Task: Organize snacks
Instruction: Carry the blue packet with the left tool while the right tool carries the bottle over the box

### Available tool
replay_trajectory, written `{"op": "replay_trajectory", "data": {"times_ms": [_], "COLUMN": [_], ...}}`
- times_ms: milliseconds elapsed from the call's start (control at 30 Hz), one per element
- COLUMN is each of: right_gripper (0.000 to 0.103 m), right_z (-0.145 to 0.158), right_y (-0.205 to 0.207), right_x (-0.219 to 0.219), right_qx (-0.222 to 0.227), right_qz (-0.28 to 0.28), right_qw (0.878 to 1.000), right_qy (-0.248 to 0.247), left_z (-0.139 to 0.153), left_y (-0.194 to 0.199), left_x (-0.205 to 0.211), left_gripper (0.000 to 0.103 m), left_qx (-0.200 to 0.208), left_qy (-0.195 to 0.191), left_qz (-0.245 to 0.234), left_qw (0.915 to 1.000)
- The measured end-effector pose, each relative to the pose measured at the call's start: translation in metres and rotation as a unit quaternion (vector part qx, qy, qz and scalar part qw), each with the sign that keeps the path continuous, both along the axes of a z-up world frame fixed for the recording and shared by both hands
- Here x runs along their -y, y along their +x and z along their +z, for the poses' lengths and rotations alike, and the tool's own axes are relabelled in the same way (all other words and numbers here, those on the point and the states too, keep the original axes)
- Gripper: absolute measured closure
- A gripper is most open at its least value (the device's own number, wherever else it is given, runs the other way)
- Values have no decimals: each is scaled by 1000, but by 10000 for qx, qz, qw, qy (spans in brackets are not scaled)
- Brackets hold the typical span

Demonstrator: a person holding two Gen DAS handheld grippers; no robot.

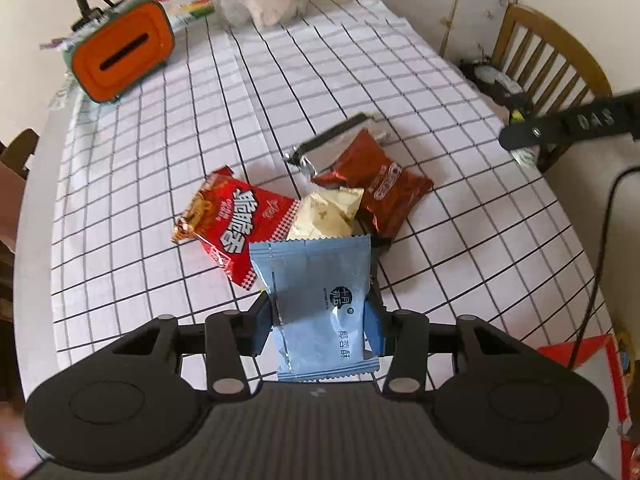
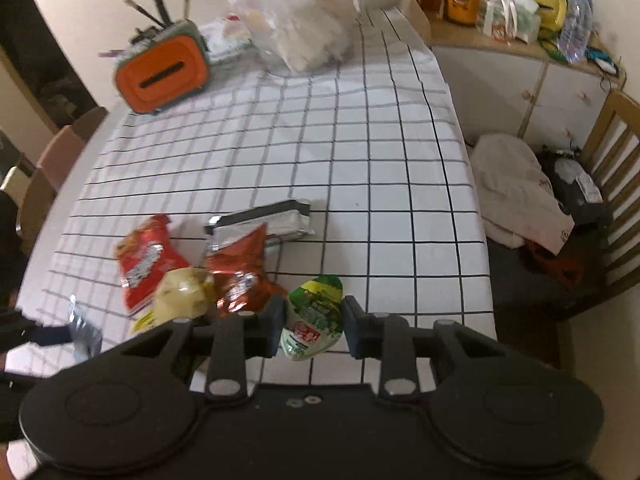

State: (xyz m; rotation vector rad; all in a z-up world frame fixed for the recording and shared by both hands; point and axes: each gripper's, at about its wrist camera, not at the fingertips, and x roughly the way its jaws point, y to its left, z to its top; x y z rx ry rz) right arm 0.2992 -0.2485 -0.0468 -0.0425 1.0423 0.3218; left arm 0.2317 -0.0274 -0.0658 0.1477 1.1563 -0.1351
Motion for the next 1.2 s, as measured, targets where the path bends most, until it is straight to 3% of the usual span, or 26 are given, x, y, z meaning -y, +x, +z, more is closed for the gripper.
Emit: {"op": "replay_trajectory", "data": {"times_ms": [300,533,867,1200], "right_gripper": [73,73,73,73], "right_z": [40,50,38,-7], "right_y": [-57,-99,-150,-187], "right_x": [-2,-2,-4,-21], "right_qx": [100,44,-316,-834], "right_qz": [540,976,1460,1948], "right_qw": [9985,9951,9881,9772], "right_qy": [83,170,366,92], "left_z": [38,54,45,9], "left_y": [-37,-73,-121,-152], "left_x": [6,13,28,51], "left_gripper": [57,57,57,57], "left_qx": [234,232,-217,-717], "left_qy": [62,23,-12,178], "left_qz": [115,257,316,76], "left_qw": [9996,9994,9993,9972]}}
